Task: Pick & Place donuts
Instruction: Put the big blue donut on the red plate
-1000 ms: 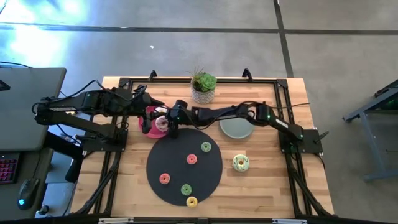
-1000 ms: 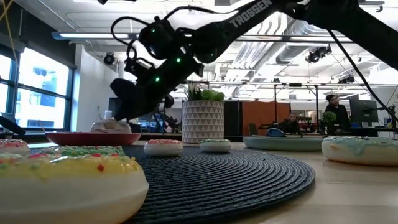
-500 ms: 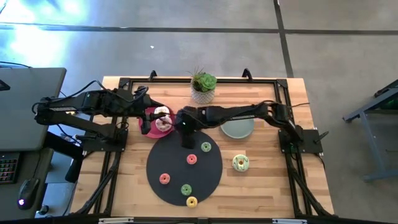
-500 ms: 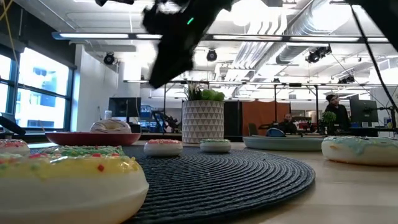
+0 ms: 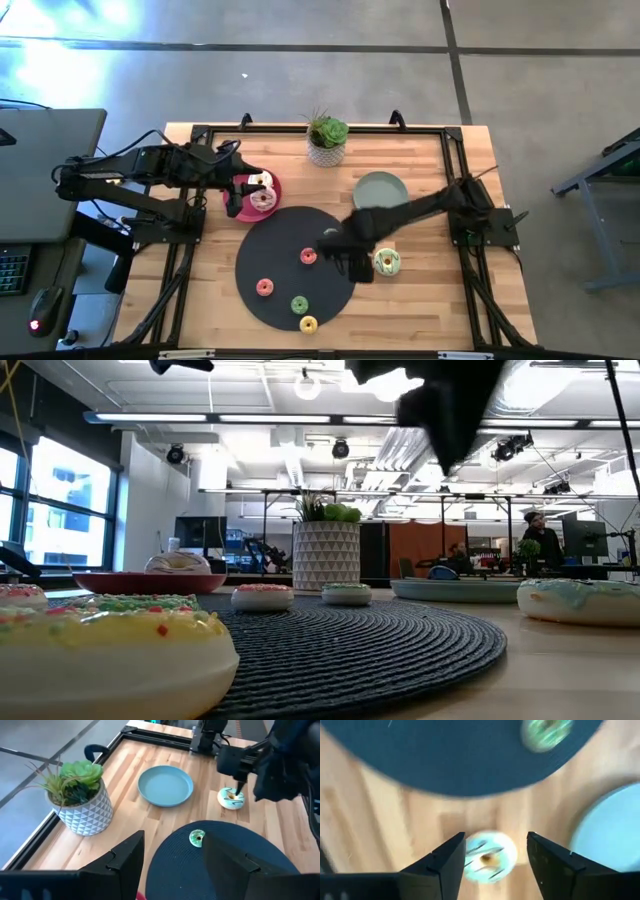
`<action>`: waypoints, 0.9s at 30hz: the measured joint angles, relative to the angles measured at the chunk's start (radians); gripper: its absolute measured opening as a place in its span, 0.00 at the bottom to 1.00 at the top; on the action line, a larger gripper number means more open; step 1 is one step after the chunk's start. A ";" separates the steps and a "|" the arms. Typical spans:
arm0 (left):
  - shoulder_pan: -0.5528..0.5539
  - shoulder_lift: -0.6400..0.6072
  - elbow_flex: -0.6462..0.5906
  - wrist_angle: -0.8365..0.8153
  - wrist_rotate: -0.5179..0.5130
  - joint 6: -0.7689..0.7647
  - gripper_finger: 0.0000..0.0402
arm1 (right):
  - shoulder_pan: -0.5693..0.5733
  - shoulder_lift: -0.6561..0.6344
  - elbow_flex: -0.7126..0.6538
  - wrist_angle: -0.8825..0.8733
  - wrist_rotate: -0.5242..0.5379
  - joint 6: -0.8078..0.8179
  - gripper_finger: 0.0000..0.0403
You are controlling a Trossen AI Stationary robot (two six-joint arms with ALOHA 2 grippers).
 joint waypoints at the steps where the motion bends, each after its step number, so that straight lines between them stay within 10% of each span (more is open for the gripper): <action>1: 0.000 0.000 0.000 -0.003 0.000 0.000 0.47 | 0.015 0.000 -0.022 0.001 -0.018 0.018 0.52; 9: 0.000 0.000 0.000 -0.013 0.002 0.000 0.47 | 0.061 0.002 -0.256 -0.030 -0.139 0.103 0.53; 27: 0.000 0.000 0.000 -0.016 0.023 -0.022 0.47 | -0.020 0.002 -0.432 0.065 -0.019 -0.058 0.51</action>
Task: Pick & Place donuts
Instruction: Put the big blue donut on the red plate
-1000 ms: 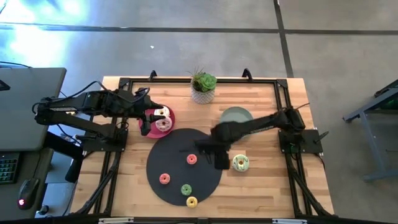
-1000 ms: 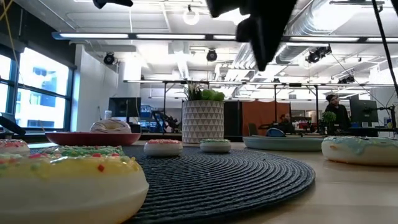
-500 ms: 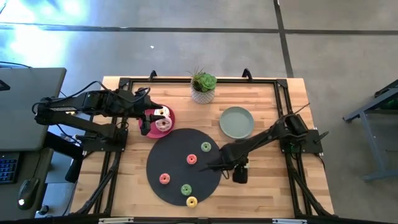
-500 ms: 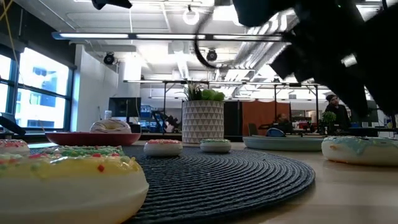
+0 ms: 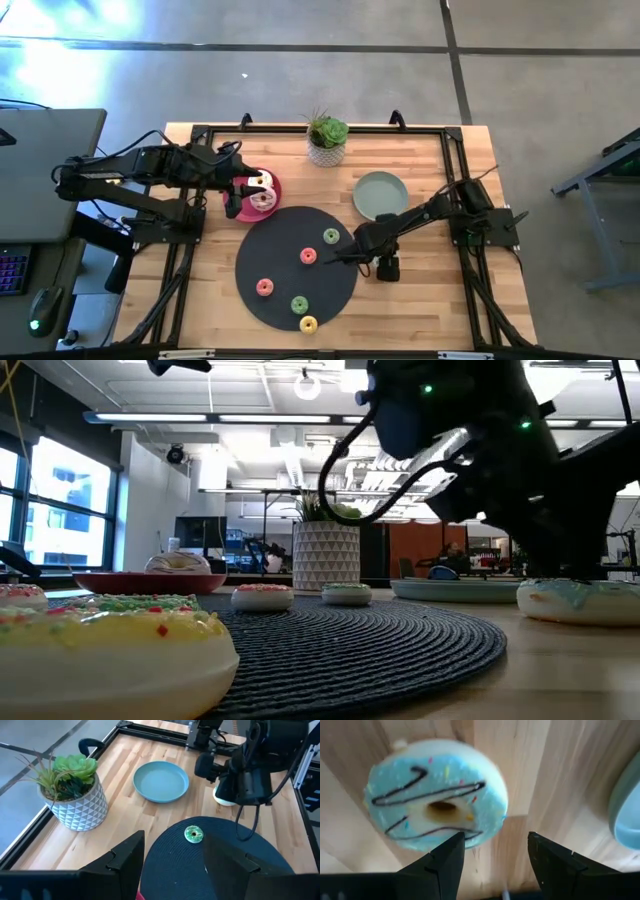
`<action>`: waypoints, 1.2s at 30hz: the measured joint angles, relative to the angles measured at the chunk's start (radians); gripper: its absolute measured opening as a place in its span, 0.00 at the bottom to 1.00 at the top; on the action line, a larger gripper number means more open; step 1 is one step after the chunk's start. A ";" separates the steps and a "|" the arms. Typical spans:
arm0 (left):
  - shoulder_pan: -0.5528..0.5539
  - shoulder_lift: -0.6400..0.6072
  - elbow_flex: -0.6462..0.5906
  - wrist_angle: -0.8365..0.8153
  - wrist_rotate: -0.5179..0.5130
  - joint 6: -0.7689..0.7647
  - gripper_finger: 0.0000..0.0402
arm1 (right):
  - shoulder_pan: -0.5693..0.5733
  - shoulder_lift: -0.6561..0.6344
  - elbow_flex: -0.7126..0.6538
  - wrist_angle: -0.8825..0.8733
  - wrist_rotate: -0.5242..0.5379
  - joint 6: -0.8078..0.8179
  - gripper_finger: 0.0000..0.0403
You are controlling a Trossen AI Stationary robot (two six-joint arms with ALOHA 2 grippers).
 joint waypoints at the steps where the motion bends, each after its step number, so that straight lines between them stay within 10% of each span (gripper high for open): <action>1: 0.000 0.000 0.000 0.000 0.000 -0.001 0.47 | -0.006 -0.001 0.000 0.009 -0.006 -0.002 0.51; 17: 0.000 0.000 0.000 0.000 -0.001 -0.001 0.47 | -0.018 -0.010 -0.072 0.224 -0.009 -0.015 0.49; 30: 0.000 0.000 0.000 0.000 -0.005 -0.001 0.47 | -0.028 -0.013 -0.017 0.249 -0.111 0.054 0.07; 36: 0.000 0.000 0.000 0.000 -0.007 -0.001 0.47 | -0.055 -0.014 0.134 0.443 0.045 -0.010 0.04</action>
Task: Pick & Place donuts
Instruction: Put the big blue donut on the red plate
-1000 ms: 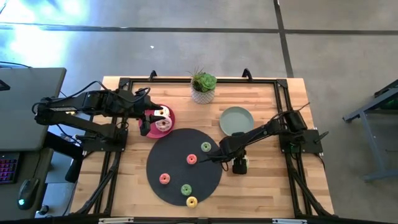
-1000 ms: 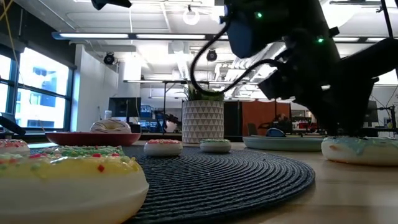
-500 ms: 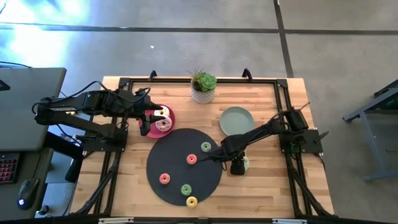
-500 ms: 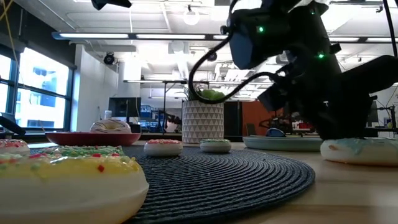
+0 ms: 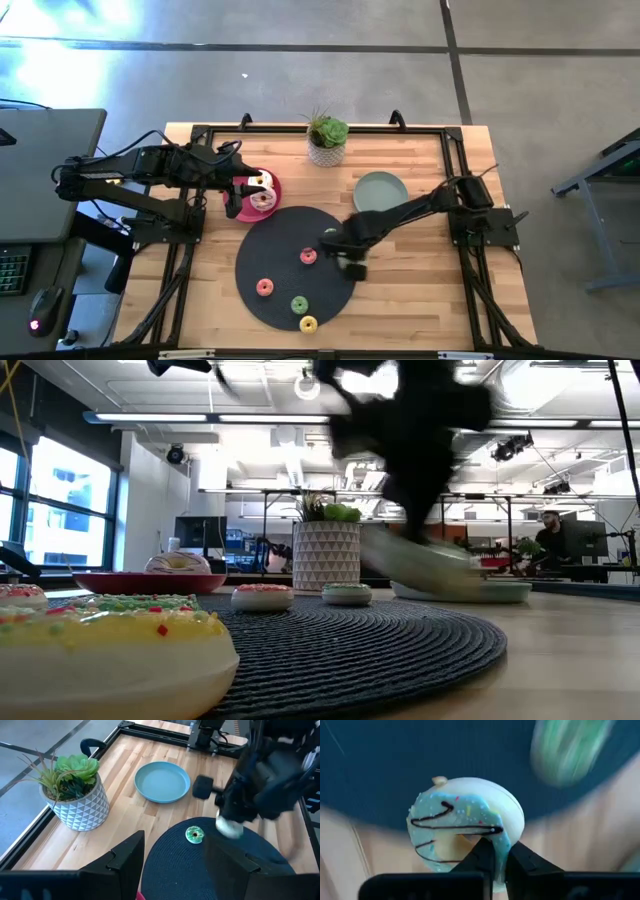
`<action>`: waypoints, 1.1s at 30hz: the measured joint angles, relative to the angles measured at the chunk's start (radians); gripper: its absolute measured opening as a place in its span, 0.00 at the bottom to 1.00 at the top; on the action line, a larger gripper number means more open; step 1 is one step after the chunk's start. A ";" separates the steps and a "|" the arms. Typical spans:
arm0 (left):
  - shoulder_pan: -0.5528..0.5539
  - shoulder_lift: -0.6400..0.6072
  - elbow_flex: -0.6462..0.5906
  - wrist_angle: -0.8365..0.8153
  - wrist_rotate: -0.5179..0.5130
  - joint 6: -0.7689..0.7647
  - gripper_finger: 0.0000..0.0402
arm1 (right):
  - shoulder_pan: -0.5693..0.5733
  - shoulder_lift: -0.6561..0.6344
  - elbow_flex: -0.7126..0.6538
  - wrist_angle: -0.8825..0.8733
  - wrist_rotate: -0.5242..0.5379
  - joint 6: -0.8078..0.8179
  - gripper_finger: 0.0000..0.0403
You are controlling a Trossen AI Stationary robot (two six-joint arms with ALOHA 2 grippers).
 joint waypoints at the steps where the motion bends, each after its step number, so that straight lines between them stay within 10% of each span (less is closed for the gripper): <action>1: 0.000 0.000 0.000 0.000 0.000 0.000 0.47 | -0.007 0.000 0.018 0.072 0.049 -0.029 0.06; 12: 0.000 -0.012 0.000 -0.002 -0.026 0.000 0.47 | -0.165 0.070 0.039 0.941 0.216 -0.218 0.03; 20: 0.000 -0.108 0.002 -0.003 -0.288 0.055 0.47 | -0.244 0.230 0.041 1.276 0.273 -0.172 0.05; 27: 0.000 -0.163 0.002 -0.007 -0.392 0.054 0.47 | -0.279 0.394 0.214 1.336 0.189 -0.139 0.05; 33: 0.000 -0.158 0.002 -0.100 -0.372 0.040 0.47 | -0.277 0.518 0.484 1.061 0.187 -0.206 0.05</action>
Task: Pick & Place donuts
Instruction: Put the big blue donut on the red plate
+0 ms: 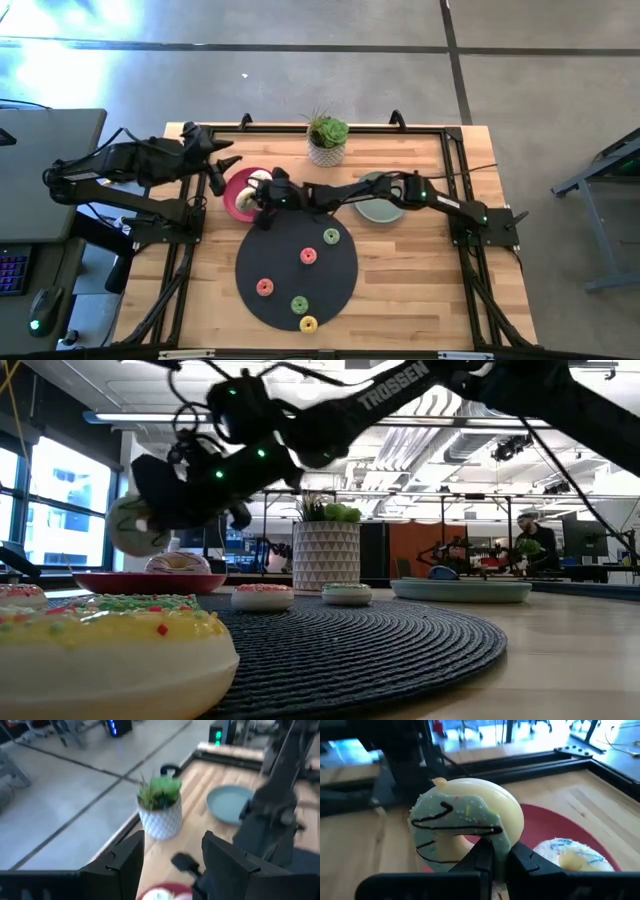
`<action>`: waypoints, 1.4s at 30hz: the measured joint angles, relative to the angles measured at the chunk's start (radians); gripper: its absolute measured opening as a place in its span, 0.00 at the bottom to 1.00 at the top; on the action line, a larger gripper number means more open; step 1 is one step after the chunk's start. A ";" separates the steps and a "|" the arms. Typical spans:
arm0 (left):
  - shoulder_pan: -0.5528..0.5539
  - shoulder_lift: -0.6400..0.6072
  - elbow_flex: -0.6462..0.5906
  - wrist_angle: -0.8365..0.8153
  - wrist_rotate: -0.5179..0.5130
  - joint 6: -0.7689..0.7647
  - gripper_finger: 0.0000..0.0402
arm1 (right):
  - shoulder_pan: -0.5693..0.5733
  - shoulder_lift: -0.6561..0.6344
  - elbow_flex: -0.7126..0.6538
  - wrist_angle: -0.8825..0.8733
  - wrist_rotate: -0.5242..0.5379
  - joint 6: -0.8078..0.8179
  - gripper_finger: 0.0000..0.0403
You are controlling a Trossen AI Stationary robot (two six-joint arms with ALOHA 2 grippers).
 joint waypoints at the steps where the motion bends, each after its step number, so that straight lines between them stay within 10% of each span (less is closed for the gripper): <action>1: 0.000 0.005 0.000 -0.025 0.001 -0.015 0.47 | -0.001 0.009 0.036 -0.034 0.001 -0.007 0.05; 14: 0.000 0.005 -0.053 -0.473 0.114 -0.477 0.47 | -0.006 0.013 0.097 -0.196 0.051 -0.004 0.05; 26: 0.000 -0.019 -0.417 -0.210 0.136 -0.671 0.47 | -0.006 0.013 0.098 -0.138 0.022 -0.004 0.05; 42: 0.000 -0.019 -0.446 -0.103 0.182 -0.626 0.47 | -0.005 0.013 0.097 -0.092 -0.042 -0.001 0.05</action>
